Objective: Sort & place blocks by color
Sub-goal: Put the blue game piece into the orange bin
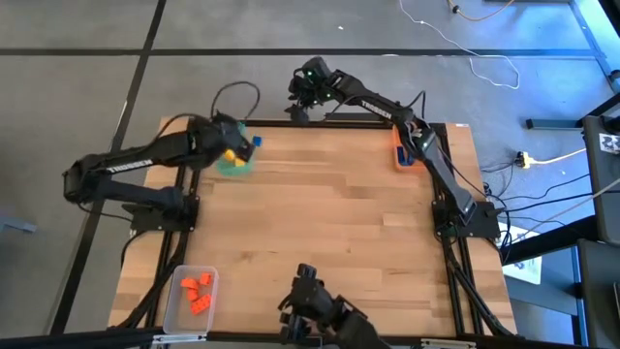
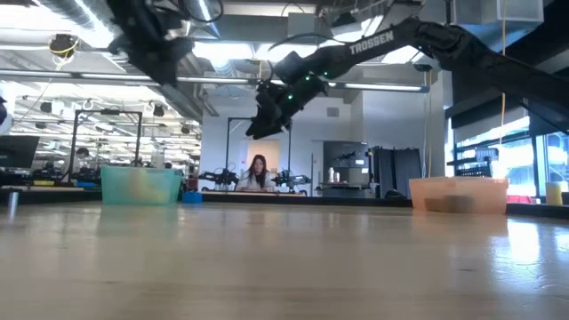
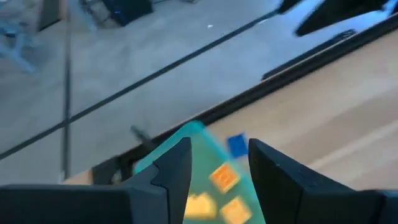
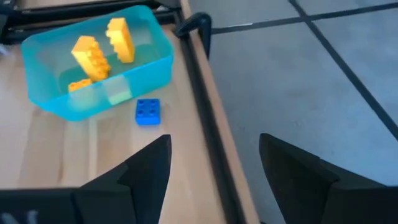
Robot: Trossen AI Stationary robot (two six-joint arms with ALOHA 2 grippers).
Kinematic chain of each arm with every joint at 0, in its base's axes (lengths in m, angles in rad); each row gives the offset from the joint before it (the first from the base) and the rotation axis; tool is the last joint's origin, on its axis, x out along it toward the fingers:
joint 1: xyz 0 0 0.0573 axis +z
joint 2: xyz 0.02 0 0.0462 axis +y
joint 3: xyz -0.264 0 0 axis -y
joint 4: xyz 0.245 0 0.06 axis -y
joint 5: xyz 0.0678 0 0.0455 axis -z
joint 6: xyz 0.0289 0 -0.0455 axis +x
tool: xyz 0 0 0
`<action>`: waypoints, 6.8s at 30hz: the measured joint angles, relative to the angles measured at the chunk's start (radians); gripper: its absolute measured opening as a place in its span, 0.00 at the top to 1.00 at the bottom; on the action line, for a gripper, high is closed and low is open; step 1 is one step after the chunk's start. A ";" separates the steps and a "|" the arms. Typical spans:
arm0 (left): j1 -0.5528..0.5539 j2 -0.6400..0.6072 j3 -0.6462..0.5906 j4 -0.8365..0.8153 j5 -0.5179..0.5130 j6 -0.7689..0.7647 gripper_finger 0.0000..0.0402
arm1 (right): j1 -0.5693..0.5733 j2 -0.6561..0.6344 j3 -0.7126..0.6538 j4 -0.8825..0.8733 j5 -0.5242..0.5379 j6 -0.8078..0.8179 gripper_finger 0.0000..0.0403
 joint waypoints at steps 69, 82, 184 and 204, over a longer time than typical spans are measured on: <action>0.506 0.613 -0.001 0.331 0.780 1.225 0.63 | -0.193 -0.082 0.008 -0.022 -0.002 0.000 0.39; 0.493 0.613 -0.001 0.377 0.695 1.196 0.63 | -0.193 -0.082 0.008 -0.023 -0.002 -0.051 0.39; 0.553 0.717 0.000 0.420 0.834 1.250 0.25 | -0.167 -0.081 0.008 -0.332 -0.427 -0.228 0.39; 0.569 0.752 0.001 0.457 0.800 1.290 0.26 | -0.166 -0.081 0.008 -0.330 -0.426 -0.228 0.39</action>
